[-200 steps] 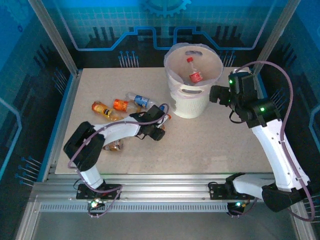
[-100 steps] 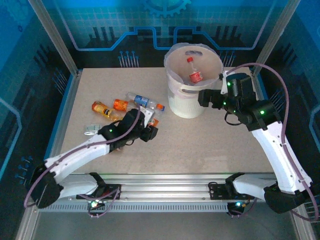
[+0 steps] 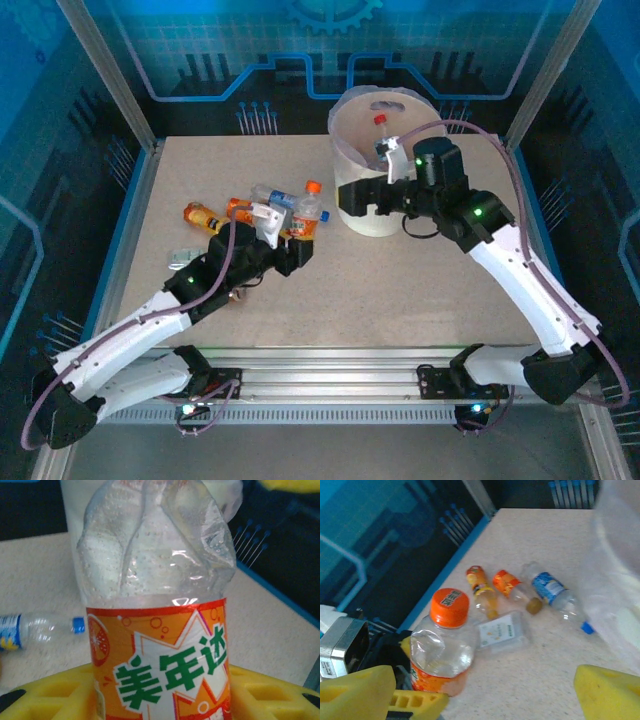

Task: Put the plastic bottles in the bin

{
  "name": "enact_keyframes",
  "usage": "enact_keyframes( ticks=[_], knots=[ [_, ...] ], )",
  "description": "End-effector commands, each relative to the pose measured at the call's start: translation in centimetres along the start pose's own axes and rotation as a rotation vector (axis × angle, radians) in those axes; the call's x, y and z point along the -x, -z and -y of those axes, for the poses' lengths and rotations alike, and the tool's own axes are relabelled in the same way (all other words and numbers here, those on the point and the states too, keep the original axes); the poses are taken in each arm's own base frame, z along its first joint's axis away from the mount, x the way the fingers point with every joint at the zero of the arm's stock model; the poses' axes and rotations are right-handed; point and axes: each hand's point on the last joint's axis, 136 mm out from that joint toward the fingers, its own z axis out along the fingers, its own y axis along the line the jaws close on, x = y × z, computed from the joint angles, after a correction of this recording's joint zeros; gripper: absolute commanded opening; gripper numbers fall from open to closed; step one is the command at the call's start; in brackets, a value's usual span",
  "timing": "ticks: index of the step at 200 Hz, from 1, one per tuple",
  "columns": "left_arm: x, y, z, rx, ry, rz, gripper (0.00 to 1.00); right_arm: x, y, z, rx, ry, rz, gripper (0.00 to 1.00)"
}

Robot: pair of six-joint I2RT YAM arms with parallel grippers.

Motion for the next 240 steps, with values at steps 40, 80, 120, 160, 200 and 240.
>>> enact_keyframes(
  ticks=[40,80,120,160,200,240],
  knots=[
    [5.8,-0.8,2.6,-0.114,-0.016,0.203,0.52,1.0,-2.9,-3.8,0.19,-0.005,0.007,1.0],
    [7.5,-1.1,3.3,-0.141,-0.019,0.256,0.52,0.7,-4.7,-4.6,0.2,0.013,-0.032,0.99],
    [8.4,-1.5,3.5,-0.149,-0.019,0.278,0.52,0.5,-6.0,-4.5,0.192,0.012,-0.052,0.92],
    [8.7,-1.8,3.1,-0.13,-0.018,0.292,0.52,0.7,-6.4,-4.6,0.194,0.01,-0.054,0.76],
    [8.6,-2.2,2.6,-0.118,-0.014,0.285,0.63,0.9,-6.7,-4.2,0.171,0.013,-0.057,0.49],
    [8.6,-2.0,2.8,-0.132,-0.021,0.277,0.99,2.0,-6.6,-3.9,0.123,0.04,-0.058,0.42]
  ],
)
